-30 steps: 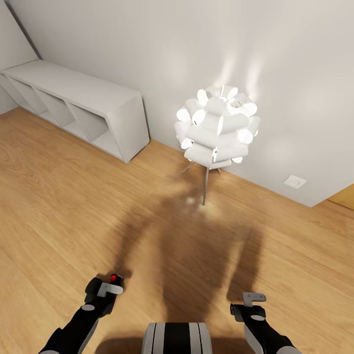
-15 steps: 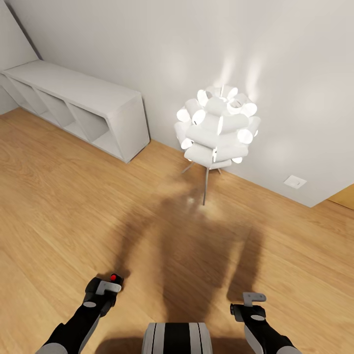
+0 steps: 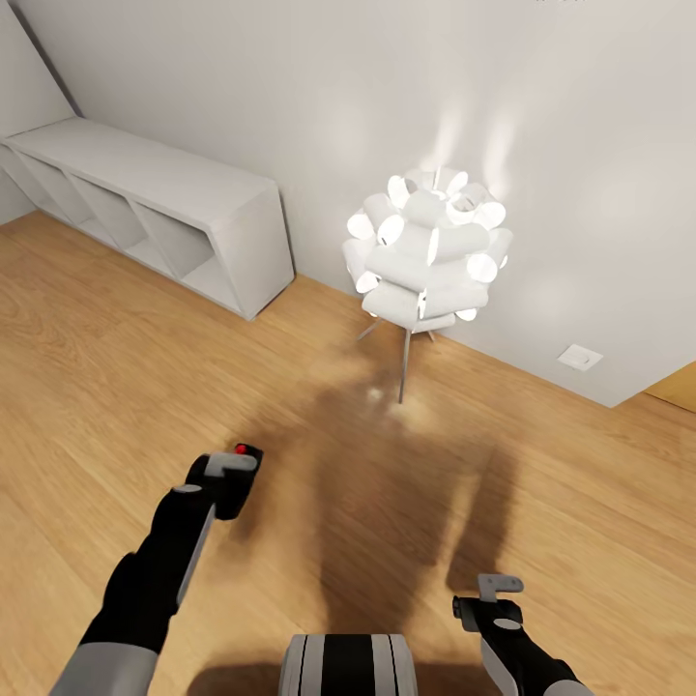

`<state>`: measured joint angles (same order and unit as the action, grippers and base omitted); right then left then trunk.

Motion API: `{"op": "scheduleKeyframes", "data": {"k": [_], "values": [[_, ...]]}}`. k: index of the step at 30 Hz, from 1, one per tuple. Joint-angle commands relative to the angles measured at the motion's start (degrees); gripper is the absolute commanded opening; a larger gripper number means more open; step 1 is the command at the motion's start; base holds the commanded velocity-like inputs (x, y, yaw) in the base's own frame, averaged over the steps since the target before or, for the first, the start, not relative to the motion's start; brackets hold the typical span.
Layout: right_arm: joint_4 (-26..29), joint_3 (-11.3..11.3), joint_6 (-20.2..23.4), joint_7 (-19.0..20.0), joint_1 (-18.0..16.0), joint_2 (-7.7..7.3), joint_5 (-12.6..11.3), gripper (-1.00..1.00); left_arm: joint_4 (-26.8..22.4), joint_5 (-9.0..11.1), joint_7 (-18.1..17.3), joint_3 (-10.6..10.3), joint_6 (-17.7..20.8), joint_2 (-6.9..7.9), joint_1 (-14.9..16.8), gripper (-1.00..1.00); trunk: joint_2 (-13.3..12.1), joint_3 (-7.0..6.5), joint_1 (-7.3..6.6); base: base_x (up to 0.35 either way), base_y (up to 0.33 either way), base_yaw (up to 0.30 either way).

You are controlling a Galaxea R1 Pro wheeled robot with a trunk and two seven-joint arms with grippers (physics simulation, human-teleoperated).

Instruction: Attach the digital camera to the camera tripod in the bedroom.

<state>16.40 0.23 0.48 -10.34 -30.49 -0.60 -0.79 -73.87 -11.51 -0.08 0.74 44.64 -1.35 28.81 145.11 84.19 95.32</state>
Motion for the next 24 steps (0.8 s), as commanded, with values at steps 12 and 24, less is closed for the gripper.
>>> {"op": "scheduleKeyframes", "data": {"k": [12, 24], "values": [[0.0, 0.0, 0.1, -0.1, 0.0, 0.0, -0.1, 1.0, -5.5, -0.3, 0.0, -0.1, 5.1, -3.49, 0.0, -1.0, 0.0, 0.03, -0.01, 0.0, 0.0, 0.0], [0.1, 0.0, 0.1, 0.0, 0.0, -0.02, -0.1, 1.0, -8.3, -0.3, 0.0, -1.5, 12.0, -4.83, 0.0, -1.0, 0.0, 0.03, -0.01, 0.0, 0.0, 0.0]]}}
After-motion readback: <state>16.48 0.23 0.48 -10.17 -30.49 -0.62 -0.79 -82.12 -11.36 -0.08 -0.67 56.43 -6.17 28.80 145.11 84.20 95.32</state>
